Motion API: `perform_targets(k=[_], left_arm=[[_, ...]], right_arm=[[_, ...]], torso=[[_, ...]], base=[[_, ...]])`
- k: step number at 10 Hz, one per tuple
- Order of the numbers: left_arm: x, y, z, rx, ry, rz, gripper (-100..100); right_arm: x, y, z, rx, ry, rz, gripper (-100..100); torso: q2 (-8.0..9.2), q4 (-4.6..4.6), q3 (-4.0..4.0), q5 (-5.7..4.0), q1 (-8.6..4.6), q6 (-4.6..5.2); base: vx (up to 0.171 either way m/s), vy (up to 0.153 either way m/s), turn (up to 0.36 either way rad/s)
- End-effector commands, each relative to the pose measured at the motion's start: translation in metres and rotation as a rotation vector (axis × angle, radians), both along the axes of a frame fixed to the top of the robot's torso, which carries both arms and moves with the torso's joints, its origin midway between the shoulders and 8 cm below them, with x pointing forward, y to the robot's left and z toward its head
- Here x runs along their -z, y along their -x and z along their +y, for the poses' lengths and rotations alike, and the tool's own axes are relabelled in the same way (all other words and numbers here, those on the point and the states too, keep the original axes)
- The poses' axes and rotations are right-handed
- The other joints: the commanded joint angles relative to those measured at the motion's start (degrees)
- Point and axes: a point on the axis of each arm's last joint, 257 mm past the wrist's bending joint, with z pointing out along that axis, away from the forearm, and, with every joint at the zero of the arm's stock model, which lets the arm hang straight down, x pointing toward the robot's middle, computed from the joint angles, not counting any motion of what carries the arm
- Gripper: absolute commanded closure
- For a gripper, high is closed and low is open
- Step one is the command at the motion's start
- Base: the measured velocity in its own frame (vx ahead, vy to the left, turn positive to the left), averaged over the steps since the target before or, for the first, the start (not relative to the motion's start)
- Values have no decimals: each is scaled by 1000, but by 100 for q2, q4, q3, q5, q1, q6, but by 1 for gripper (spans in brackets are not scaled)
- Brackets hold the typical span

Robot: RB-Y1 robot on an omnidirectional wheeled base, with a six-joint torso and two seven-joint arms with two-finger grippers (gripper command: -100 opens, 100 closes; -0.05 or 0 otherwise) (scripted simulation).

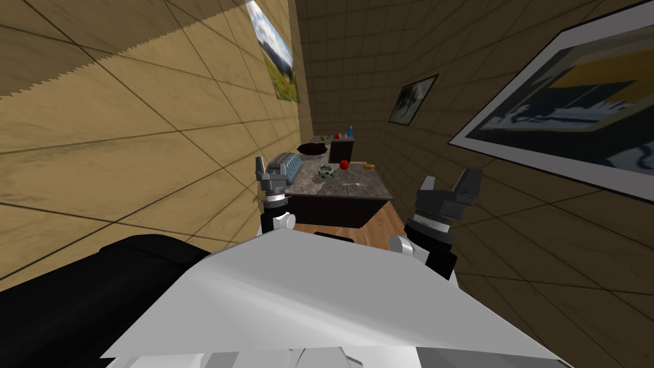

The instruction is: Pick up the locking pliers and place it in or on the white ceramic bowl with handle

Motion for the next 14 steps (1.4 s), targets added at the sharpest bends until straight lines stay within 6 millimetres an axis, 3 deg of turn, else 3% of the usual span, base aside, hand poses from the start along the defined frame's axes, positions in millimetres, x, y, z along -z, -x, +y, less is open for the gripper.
perform_targets(k=[1, 7, 14], left_arm=[[0, 0, 0, 0, 0, 0, 0], [0, 0, 0, 0, 0, 0, 0], [0, 0, 0, 0, 0, 0, 0]], right_arm=[[3, -6, 5, -28, 20, 23, -100], [31, -42, 18, -157, 16, 164, -100], [68, -75, 21, -231, -71, 317, -100]], torso=[[0, 0, 0, 0, 0, 0], [15, 3, 9, -1, -4, 0], [12, 3, 7, -1, -2, 0]], base=[[-16, 1, -3], [-44, -5, -6], [-34, -4, -7]])
